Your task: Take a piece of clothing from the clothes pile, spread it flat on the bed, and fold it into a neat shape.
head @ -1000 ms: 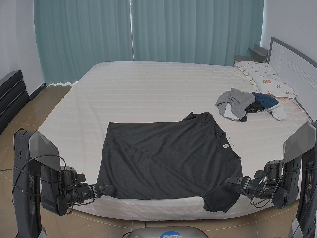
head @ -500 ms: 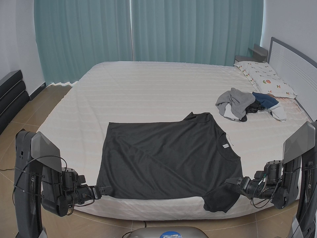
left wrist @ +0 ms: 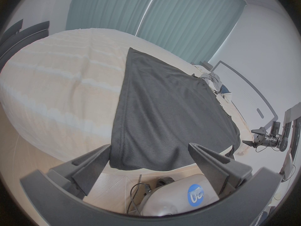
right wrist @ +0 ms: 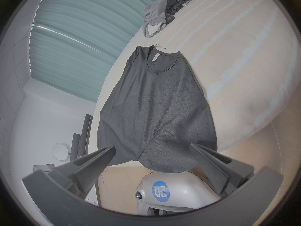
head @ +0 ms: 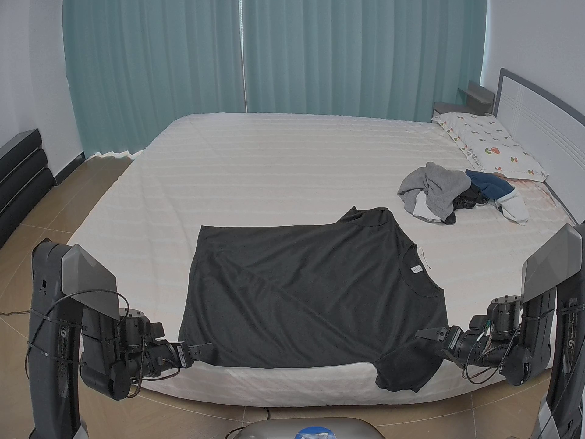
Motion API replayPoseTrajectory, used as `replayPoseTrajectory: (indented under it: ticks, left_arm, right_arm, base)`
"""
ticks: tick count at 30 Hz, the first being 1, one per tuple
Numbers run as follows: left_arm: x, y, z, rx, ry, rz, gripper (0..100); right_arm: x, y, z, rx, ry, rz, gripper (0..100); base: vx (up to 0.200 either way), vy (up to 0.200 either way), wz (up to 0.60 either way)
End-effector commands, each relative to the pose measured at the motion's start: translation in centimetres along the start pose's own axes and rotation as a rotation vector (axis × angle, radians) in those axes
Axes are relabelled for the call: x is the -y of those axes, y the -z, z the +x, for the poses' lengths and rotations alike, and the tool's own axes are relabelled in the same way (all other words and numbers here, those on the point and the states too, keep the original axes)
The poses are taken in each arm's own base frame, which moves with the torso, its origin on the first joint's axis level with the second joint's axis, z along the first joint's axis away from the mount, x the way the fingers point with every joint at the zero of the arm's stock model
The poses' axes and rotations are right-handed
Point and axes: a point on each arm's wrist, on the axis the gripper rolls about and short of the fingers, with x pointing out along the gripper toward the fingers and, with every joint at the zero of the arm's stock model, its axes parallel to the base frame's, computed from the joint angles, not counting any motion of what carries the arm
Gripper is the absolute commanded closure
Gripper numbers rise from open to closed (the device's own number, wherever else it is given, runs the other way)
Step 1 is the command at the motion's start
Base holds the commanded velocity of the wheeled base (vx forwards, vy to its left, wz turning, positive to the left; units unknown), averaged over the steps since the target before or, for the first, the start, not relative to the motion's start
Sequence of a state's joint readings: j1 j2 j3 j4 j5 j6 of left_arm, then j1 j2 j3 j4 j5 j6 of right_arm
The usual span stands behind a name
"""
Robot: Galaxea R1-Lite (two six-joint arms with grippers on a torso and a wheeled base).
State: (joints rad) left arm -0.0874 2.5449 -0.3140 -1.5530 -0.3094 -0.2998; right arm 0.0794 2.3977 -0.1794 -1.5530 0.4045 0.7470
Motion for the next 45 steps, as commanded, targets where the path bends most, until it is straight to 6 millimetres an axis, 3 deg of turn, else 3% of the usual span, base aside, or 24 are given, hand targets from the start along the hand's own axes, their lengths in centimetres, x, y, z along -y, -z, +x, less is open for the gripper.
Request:
replayPoseTrajectory:
  ticks: [1, 16, 17, 35, 45]
  left_arm:
    - [0.6, -0.1, 0.3, 0.014, 0.021, 0.018, 0]
    - [0.3, -0.1, 0.2, 0.026, -0.03, 0.014, 0]
    - [0.3, -0.1, 0.2, 0.025, -0.031, 0.013, 100]
    - [-0.2, 0.4, -1.0, 0.018, -0.12, -0.025, 100]
    - [0.0, -0.8, -1.8, 0.072, -0.11, -0.188, 100]
  right_arm:
    - [-0.1, -0.1, 0.0, 0.011, -0.012, -0.007, 0]
    - [-0.1, -0.1, 0.0, 0.01, -0.011, -0.007, 0]
    - [-0.1, -0.1, 0.0, 0.01, -0.011, -0.007, 0]
    - [-0.5, -0.5, 0.0, 0.041, -0.013, -0.029, 0]
    - [-0.9, -2.0, -0.4, 0.123, -0.012, -0.07, 0]
  base:
    - [0.0, 0.0, 0.0]
    - [0.0, 0.0, 0.0]
    - [0.0, 0.0, 0.0]
    - [0.0, 0.0, 0.0]
    - [0.0, 0.0, 0.0]
